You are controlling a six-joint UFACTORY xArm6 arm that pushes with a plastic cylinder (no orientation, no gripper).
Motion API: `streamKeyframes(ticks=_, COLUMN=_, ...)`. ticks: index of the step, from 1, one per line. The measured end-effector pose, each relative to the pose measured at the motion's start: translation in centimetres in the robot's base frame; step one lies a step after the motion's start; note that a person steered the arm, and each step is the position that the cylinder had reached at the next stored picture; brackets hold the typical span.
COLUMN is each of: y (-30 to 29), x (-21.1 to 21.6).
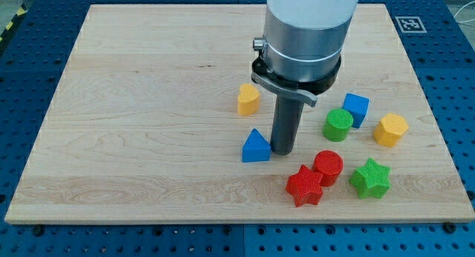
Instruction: Slide the blue triangle towards yellow heart
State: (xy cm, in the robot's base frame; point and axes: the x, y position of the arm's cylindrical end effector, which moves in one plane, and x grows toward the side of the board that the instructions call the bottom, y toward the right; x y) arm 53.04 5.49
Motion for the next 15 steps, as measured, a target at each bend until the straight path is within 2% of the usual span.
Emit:
streamKeyframes(ticks=2, y=-5.2, x=2.2)
streamKeyframes(ticks=4, y=-7.8, x=3.6)
streamKeyframes(ticks=8, y=-12.2, x=-1.2)
streamKeyframes(ticks=10, y=-14.7, x=-4.9)
streamKeyframes(ticks=13, y=-13.9, x=-3.6)
streamKeyframes(ticks=15, y=-12.5, x=-4.6)
